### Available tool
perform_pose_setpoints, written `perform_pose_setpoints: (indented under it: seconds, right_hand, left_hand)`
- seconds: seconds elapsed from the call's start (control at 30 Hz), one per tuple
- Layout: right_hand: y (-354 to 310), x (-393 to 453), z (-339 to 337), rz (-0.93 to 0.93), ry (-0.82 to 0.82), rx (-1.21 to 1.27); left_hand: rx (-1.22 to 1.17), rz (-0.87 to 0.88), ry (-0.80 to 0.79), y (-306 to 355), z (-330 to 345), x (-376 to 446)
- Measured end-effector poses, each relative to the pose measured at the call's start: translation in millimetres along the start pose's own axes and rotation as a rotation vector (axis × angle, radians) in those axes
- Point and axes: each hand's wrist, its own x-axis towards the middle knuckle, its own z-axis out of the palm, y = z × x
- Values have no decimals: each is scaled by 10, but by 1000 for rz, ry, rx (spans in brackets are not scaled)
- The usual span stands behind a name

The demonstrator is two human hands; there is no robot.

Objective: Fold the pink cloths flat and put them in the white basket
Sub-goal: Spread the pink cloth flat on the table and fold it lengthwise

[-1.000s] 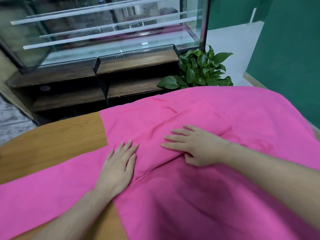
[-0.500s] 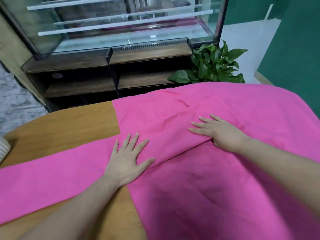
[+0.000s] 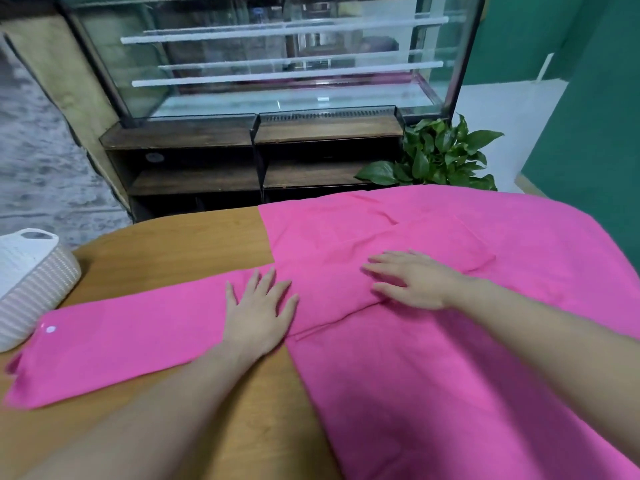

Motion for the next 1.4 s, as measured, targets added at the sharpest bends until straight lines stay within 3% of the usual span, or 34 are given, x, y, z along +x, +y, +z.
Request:
perform_pose_setpoints:
  seconds: [0.1,0.3,0.43,0.6,0.77,0.83,0.93,1.0,1.17,1.27,1.4]
  right_hand:
    - [-446,130,149,-108,16,-5]
    - [-1080,600,190,-110,27,-48]
    - [-1119,858,313,8,-49,-87]
    - [-1106,970,430,74,-20,-81]
    - [-1123,1018,371,73,-147,-56]
    - [-1082,953,304,3,-86,0]
    - [-992,693,209,-239,110,1]
    - [-906,480,227,-375,89,-97]
    - [-499,189,265,-246,66,-198]
    - [-345,147,201,-107,56,-275]
    - [-289,97,205,156,146,-289]
  left_hand:
    - [57,-140,-70,-236,36,-183]
    - [72,-142,-78,-319,111,-198]
    - [80,-123,-72,-331,111,-224]
    - [106,-104,-88,-380,98,-177]
    - [21,47,-257,-543,-21,-279]
    - [6,165,-204,-706,-81,-460]
    - [40,245,72,-964,-143,-798]
    - [54,152,233,-1114,-122,-1000]
    - [-27,-278,158,-1213,-167,-1377]
    - [-278,-396,159,-1117,-228,-1383]
    - [-1148,-573,141,-866,-265,-1305]
